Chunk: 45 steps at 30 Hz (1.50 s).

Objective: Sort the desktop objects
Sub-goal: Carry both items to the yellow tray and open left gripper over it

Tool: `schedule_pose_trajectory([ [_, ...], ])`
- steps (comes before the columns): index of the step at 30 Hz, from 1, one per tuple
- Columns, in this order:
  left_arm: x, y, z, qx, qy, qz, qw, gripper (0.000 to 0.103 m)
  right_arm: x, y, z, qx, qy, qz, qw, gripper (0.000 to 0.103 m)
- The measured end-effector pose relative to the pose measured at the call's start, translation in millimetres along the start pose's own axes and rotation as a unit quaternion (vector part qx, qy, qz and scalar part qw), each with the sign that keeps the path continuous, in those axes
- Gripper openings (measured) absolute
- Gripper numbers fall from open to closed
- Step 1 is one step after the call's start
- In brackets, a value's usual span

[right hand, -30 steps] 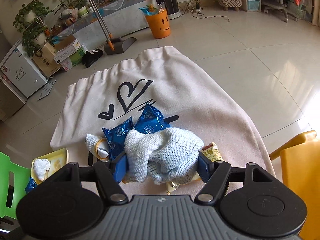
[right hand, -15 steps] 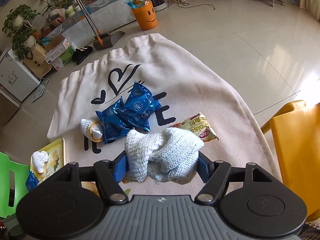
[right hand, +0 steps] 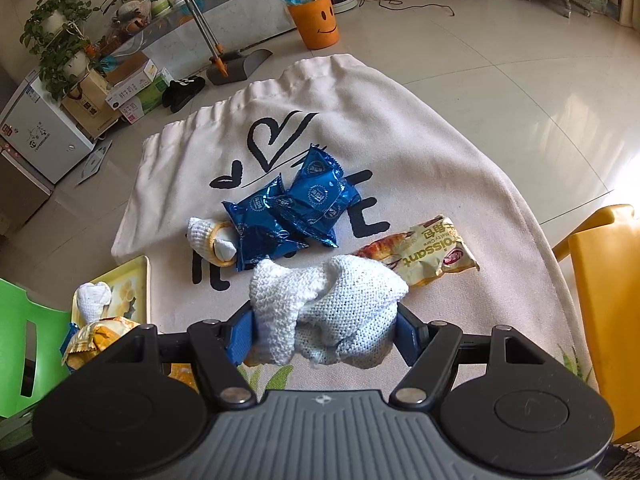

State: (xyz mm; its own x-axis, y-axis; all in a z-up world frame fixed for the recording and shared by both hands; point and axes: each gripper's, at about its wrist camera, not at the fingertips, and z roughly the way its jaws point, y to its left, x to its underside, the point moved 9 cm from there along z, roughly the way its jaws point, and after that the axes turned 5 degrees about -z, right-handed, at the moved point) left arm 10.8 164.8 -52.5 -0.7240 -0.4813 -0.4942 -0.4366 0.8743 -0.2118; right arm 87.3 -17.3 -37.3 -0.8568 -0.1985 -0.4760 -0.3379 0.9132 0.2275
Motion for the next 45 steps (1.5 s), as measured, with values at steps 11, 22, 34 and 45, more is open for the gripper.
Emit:
schedule_pose_trajectory([
  [11, -30.7, 63.1, -8.5, -0.041, -0.026, -0.064, 0.9968, 0.059, 6.9, 67.6, 17.9, -0.064, 0.011, -0.028, 0.997, 0.070],
  [22, -56.3, 146.2, -18.8, -0.094, -0.055, -0.156, 0.9818, 0.059, 23.4, 145.8, 37.8, -0.131, 0.028, -0.081, 0.988, 0.070],
  [34, -54.6, 231.2, -28.1, -0.154, -0.065, -0.278, 0.9460, 0.059, 36.8, 219.4, 68.1, -0.179, 0.046, -0.111, 0.977, 0.070],
  [45, -36.9, 258.8, -26.0, -0.221, -0.051, -0.317, 0.9211, 0.093, 41.9, 259.9, 97.1, -0.207, 0.068, -0.110, 0.970, 0.074],
])
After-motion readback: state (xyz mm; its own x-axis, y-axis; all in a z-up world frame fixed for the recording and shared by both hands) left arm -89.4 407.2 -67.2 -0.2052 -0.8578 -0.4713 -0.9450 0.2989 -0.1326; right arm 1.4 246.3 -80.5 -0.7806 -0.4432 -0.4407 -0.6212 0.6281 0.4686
